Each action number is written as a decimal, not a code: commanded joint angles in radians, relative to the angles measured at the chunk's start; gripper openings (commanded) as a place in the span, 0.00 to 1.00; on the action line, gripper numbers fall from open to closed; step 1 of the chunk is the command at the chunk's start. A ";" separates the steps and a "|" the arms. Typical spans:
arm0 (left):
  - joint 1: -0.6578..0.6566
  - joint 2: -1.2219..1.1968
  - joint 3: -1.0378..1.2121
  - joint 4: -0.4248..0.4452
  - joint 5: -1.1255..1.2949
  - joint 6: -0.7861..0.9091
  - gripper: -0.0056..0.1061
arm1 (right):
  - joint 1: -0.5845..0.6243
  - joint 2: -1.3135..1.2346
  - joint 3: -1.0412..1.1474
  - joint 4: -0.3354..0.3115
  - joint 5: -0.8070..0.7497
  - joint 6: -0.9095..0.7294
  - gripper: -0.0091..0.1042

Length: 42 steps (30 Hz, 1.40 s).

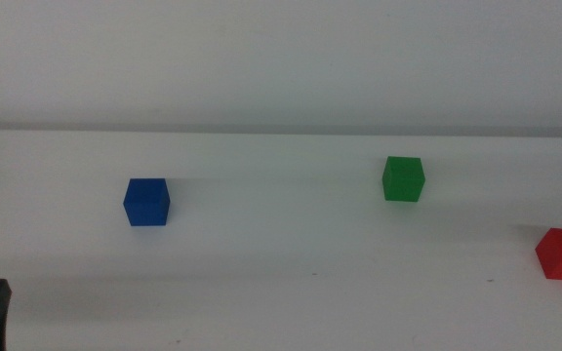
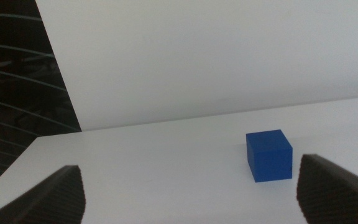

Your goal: Stack red cubes first, then green, then blue cubes in a specific spot.

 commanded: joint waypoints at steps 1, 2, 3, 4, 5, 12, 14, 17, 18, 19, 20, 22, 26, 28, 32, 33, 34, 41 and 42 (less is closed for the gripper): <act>-0.002 -0.042 0.042 -0.005 -0.016 0.002 0.87 | -0.009 0.046 -0.025 -0.017 0.044 -0.014 0.90; -0.002 -0.042 0.042 -0.005 -0.016 0.002 0.87 | -0.012 0.079 -0.045 -0.025 0.065 -0.003 0.90; -0.002 -0.042 0.042 -0.005 -0.016 0.002 0.87 | -0.017 0.115 -0.070 -0.039 0.084 0.011 0.90; -0.002 -0.042 0.042 -0.005 -0.016 0.002 0.87 | -0.029 0.147 -0.101 -0.055 0.099 0.017 0.90; -0.002 -0.042 0.042 -0.005 -0.016 0.002 0.87 | -0.046 0.188 -0.135 -0.070 0.113 0.020 0.90; -0.002 -0.042 0.042 -0.005 -0.016 0.002 0.87 | -0.269 0.466 -0.315 0.017 0.158 -0.115 0.90; -0.002 -0.042 0.042 -0.005 -0.016 0.002 0.87 | -0.306 0.529 -0.339 0.016 0.138 -0.156 0.90; -0.002 -0.042 0.042 -0.005 -0.016 0.002 0.87 | -0.317 0.627 -0.366 -0.025 0.131 -0.230 0.90; -0.002 -0.042 0.042 -0.005 -0.016 0.002 0.87 | -0.317 0.662 -0.375 -0.032 0.129 -0.251 0.90; -0.002 -0.042 0.042 -0.005 -0.016 0.002 0.87 | -0.317 0.689 -0.383 -0.031 0.119 -0.261 0.90; -0.002 -0.042 0.042 -0.005 -0.016 0.002 0.87 | -0.317 0.720 -0.392 -0.031 0.098 -0.268 0.90; -0.002 -0.042 0.042 -0.005 -0.016 0.002 0.87 | -0.317 0.773 -0.407 -0.032 0.054 -0.279 0.90; -0.002 -0.042 0.042 -0.005 -0.016 0.002 0.87 | -0.310 0.858 -0.440 -0.032 0.008 -0.316 0.88; -0.002 -0.042 0.042 -0.005 -0.016 0.002 0.87 | -0.299 0.898 -0.454 -0.032 0.006 -0.316 0.86; -0.002 -0.042 0.042 -0.005 -0.016 0.002 0.87 | -0.267 0.968 -0.468 -0.035 0.006 -0.287 0.86; -0.002 -0.042 0.042 -0.005 -0.016 0.002 0.87 | -0.259 0.981 -0.468 -0.041 0.006 -0.272 0.86; -0.002 -0.042 0.042 -0.005 -0.016 0.002 0.87 | -0.255 0.989 -0.468 -0.048 0.006 -0.263 0.86; -0.002 -0.042 0.042 -0.005 -0.016 0.002 0.87 | -0.246 1.029 -0.468 -0.072 -0.052 -0.195 0.86; -0.002 -0.042 0.042 -0.005 -0.016 0.002 0.87 | -0.246 1.031 -0.468 -0.072 -0.064 -0.194 0.86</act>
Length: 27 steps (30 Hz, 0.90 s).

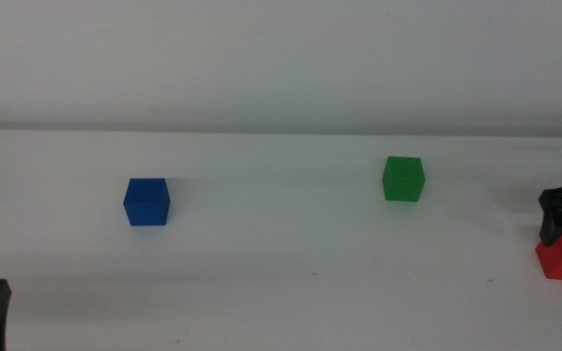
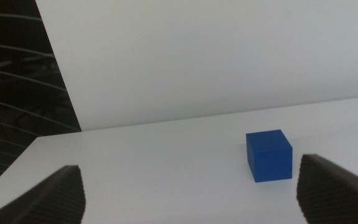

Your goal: Stack red cubes first, then green, then blue cubes in a specific spot.

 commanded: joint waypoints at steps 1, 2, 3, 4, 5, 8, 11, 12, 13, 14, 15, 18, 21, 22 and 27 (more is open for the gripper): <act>-0.002 -0.042 0.042 -0.005 -0.016 0.002 0.87 | 0.003 0.007 -0.007 -0.014 -0.041 0.010 0.86; -0.002 -0.042 0.042 -0.005 -0.016 0.002 0.87 | 0.003 0.007 -0.007 -0.014 -0.054 0.010 0.86; -0.002 -0.042 0.042 -0.005 -0.016 0.002 0.87 | 0.003 0.007 -0.005 -0.014 -0.064 0.015 0.86; -0.002 -0.042 0.042 -0.005 -0.016 0.002 0.87 | 0.003 0.007 -0.005 -0.014 -0.070 0.018 0.86; -0.002 -0.042 0.042 -0.005 -0.016 0.002 0.87 | 0.003 0.009 -0.005 -0.014 -0.077 0.026 0.86; -0.002 -0.042 0.042 -0.005 -0.016 0.002 0.87 | 0.005 0.020 -0.005 -0.012 -0.082 0.033 0.85; -0.002 -0.042 0.042 -0.005 -0.016 0.002 0.87 | 0.016 0.032 -0.005 -0.012 -0.080 0.038 0.84; -0.002 -0.042 0.042 -0.005 -0.016 0.002 0.87 | 0.021 0.032 -0.005 -0.012 -0.083 0.043 0.84; -0.002 -0.042 0.042 -0.005 -0.016 0.002 0.87 | 0.027 0.037 -0.005 -0.010 -0.084 0.045 0.84; -0.002 -0.042 0.042 -0.005 -0.016 0.002 0.87 | 0.032 0.037 -0.005 -0.010 -0.087 0.051 0.84; -0.002 -0.042 0.042 -0.005 -0.016 0.002 0.87 | 0.040 0.041 -0.005 -0.012 -0.087 0.060 0.84; -0.002 -0.042 0.042 -0.005 -0.016 0.002 0.87 | 0.052 0.054 -0.005 -0.024 -0.087 0.089 0.84; -0.002 -0.042 0.042 -0.005 -0.016 0.002 0.87 | 0.061 0.075 -0.005 -0.024 -0.079 0.093 0.84; -0.002 -0.042 0.042 -0.005 -0.016 0.002 0.87 | 0.061 0.081 -0.005 -0.024 -0.077 0.093 0.84; -0.002 -0.042 0.042 -0.005 -0.016 0.002 0.87 | 0.061 0.105 -0.005 -0.031 -0.049 0.102 0.83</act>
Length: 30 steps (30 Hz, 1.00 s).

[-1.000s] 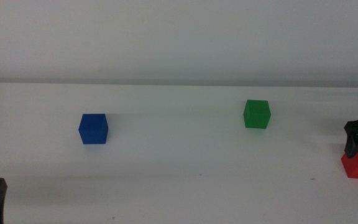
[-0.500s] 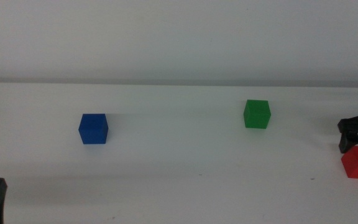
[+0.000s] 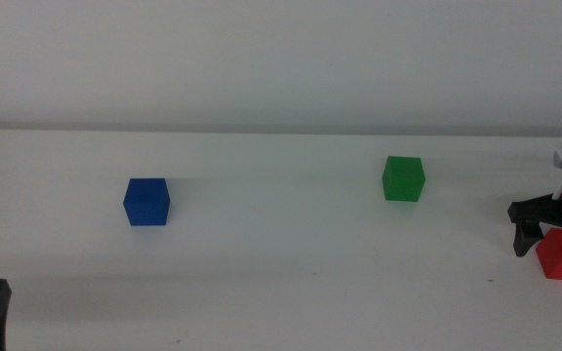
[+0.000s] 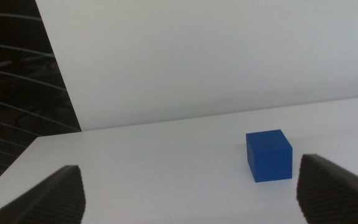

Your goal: Stack red cubes first, then green, then blue cubes in a specific spot.

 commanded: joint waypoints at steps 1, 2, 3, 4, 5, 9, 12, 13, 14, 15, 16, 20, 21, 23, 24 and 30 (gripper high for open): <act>-0.002 -0.042 0.042 -0.005 -0.016 0.002 0.87 | 0.002 0.004 -0.005 -0.022 0.015 0.017 0.81; -0.002 -0.042 0.042 -0.005 -0.016 0.002 0.87 | 0.002 0.005 -0.005 -0.031 0.021 0.029 0.79; -0.002 -0.042 0.042 -0.005 -0.016 0.002 0.87 | 0.002 0.008 -0.005 -0.039 0.027 0.037 0.77; -0.002 -0.042 0.042 -0.005 -0.016 0.002 0.87 | 0.002 0.008 -0.005 -0.042 0.033 0.047 0.74; -0.002 -0.042 0.042 -0.005 -0.016 0.002 0.87 | 0.002 0.010 -0.005 -0.042 0.037 0.053 0.70; -0.002 -0.042 0.042 -0.005 -0.016 0.002 0.87 | 0.002 0.010 -0.005 -0.042 0.046 0.071 0.43; -0.002 -0.042 0.042 -0.005 -0.016 0.002 0.87 | 0.016 0.005 -0.025 -0.035 0.070 0.082 0.22; -0.002 -0.042 0.042 -0.005 -0.016 0.002 0.87 | 0.030 -0.005 -0.038 -0.039 0.082 0.094 0.19; -0.002 -0.042 0.042 -0.005 -0.016 0.002 0.87 | 0.053 -0.020 -0.057 -0.047 0.093 0.115 0.20; -0.002 -0.042 0.042 -0.005 -0.016 0.002 0.87 | 0.085 -0.035 -0.080 -0.058 0.101 0.143 0.20; -0.002 -0.042 0.042 -0.005 -0.016 0.002 0.87 | 0.127 -0.046 -0.108 -0.073 0.111 0.165 0.20; -0.002 -0.042 0.042 -0.005 -0.016 0.002 0.87 | 0.333 -0.052 -0.248 -0.135 0.195 0.271 0.20; -0.002 -0.042 0.042 -0.005 -0.016 0.002 0.87 | 0.390 -0.039 -0.285 -0.141 0.214 0.292 0.20; -0.002 -0.042 0.042 -0.005 -0.016 0.002 0.87 | 0.484 0.003 -0.351 -0.135 0.262 0.337 0.20; -0.002 -0.042 0.042 -0.005 -0.016 0.002 0.87 | 0.531 0.030 -0.384 -0.121 0.285 0.350 0.20; -0.002 -0.042 0.042 -0.005 -0.016 0.002 0.87 | 0.726 0.153 -0.492 -0.062 0.341 0.475 0.20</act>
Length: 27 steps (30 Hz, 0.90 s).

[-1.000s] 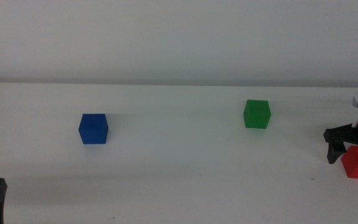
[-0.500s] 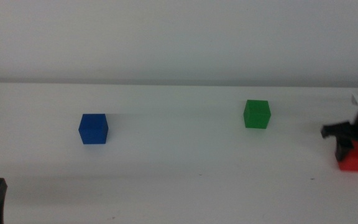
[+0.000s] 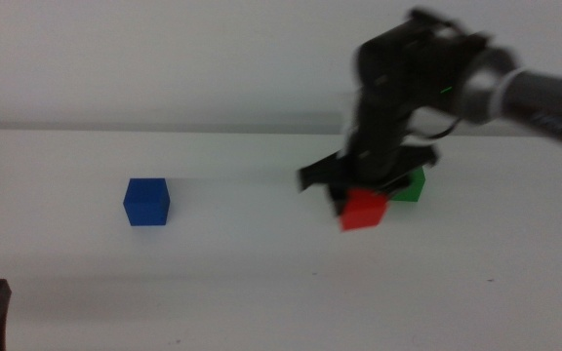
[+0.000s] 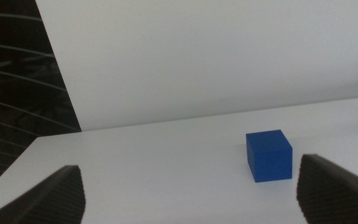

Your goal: Stack red cubes first, then green, then blue cubes in a specific spot.

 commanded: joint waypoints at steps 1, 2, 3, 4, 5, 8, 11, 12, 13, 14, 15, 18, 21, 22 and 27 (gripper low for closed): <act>-0.002 -0.042 0.042 -0.005 -0.016 0.002 0.87 | 0.049 0.030 -0.019 -0.005 0.086 0.075 0.20; -0.002 -0.042 0.042 -0.005 -0.016 0.002 0.87 | 0.061 0.035 -0.019 -0.005 0.084 0.096 0.20; -0.002 -0.042 0.042 -0.005 -0.016 0.002 0.87 | 0.073 0.043 -0.019 -0.005 0.084 0.116 0.20; -0.002 -0.042 0.042 -0.005 -0.016 0.002 0.87 | 0.083 0.050 -0.019 -0.005 0.084 0.133 0.20; -0.002 -0.042 0.042 -0.005 -0.016 0.002 0.87 | 0.088 0.057 -0.019 -0.005 0.079 0.139 0.20; -0.002 -0.042 0.042 -0.005 -0.016 0.002 0.87 | 0.096 0.069 -0.019 0.043 0.040 0.148 0.20; -0.002 -0.042 0.042 -0.005 -0.016 0.002 0.87 | 0.103 0.083 -0.019 0.054 0.003 0.163 0.20; -0.002 -0.042 0.042 -0.005 -0.016 0.002 0.87 | 0.103 0.089 -0.019 0.054 -0.001 0.163 0.20; -0.002 -0.042 0.042 -0.005 -0.016 0.002 0.87 | 0.105 0.092 -0.019 0.057 -0.013 0.163 0.20; -0.002 -0.042 0.042 -0.005 -0.016 0.002 0.87 | 0.107 0.100 -0.019 0.057 -0.015 0.163 0.20; -0.002 -0.042 0.042 -0.005 -0.016 0.002 0.87 | 0.108 0.104 -0.019 0.054 -0.015 0.163 0.20; -0.002 -0.042 0.042 -0.005 -0.016 0.002 0.87 | 0.112 0.113 -0.019 0.028 -0.019 0.163 0.20; -0.002 -0.042 0.042 -0.005 -0.016 0.002 0.87 | 0.112 0.113 -0.019 0.023 -0.048 0.163 0.20; -0.002 -0.042 0.042 -0.005 -0.016 0.002 0.87 | 0.112 0.113 -0.019 0.023 -0.050 0.163 0.20; -0.002 -0.042 0.042 -0.005 -0.016 0.002 0.87 | 0.115 0.117 -0.019 0.030 -0.066 0.157 0.20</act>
